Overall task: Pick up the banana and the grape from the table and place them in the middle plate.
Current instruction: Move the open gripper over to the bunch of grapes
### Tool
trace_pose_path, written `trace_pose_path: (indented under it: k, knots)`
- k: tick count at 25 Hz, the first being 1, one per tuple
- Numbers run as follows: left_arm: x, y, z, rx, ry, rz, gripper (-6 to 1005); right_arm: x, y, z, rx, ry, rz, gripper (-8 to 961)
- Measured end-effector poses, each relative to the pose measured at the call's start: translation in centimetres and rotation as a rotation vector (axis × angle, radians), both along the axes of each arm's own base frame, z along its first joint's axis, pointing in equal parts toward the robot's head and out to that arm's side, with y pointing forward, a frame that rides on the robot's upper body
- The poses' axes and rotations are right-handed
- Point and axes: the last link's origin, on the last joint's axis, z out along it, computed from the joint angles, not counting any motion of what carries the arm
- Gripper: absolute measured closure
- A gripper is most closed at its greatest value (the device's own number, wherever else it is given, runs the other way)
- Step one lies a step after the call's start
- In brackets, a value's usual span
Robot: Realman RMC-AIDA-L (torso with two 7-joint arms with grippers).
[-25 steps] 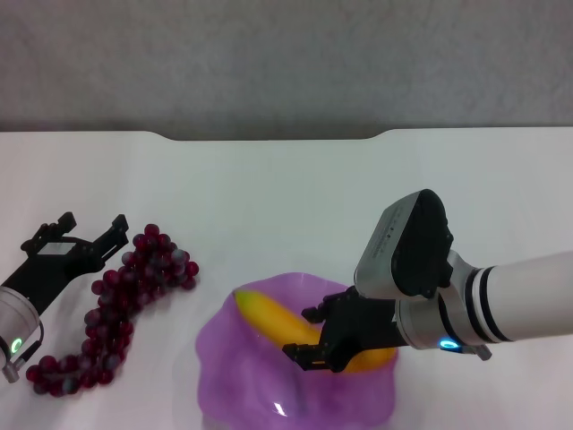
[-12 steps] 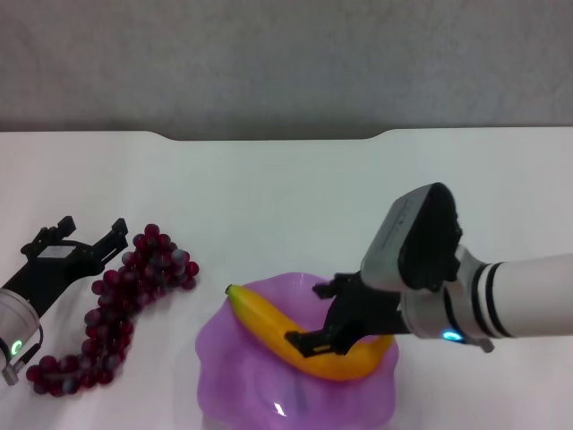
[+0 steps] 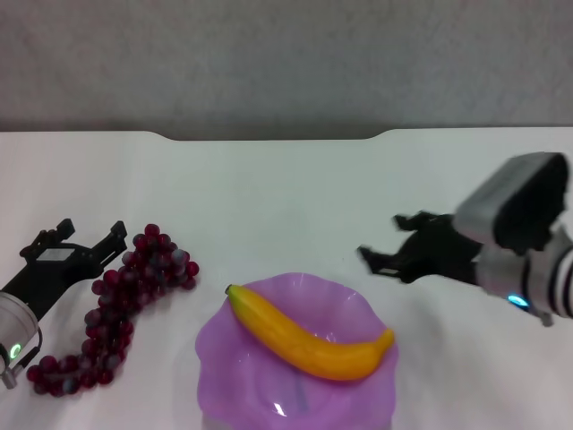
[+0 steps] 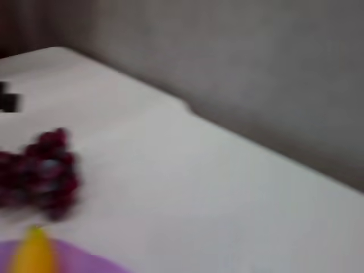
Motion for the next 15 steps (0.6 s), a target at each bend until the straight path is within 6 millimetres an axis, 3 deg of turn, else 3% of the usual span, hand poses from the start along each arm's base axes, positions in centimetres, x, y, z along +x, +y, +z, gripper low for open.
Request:
trace_pose_path:
  k: [12,15]
  knots:
    - [0.2,0.3,-0.1,-0.002,0.003,-0.003,105,8.2,-0.9,1.6,0.345,-0.151,-0.214,160]
    - [0.3,0.3,-0.1,-0.002,0.002,-0.005,105,9.0,-1.2,1.9,0.451,-0.236,-0.235,158]
